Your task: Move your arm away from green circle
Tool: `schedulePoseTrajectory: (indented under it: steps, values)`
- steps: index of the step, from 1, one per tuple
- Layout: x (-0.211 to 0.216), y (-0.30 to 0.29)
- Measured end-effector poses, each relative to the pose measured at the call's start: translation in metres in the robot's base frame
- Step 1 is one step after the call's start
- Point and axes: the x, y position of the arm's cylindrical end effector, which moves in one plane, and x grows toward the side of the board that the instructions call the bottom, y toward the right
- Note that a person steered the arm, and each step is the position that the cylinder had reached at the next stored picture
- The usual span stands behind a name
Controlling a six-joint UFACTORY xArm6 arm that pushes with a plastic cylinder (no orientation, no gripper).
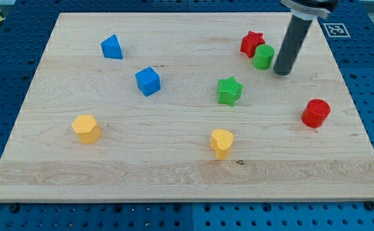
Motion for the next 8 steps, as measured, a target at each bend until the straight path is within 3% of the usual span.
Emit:
schedulePoseTrajectory:
  steps: [2, 3, 8]
  values:
    - [-0.006, -0.004]
    - [0.031, 0.013]
    - [0.051, 0.014]
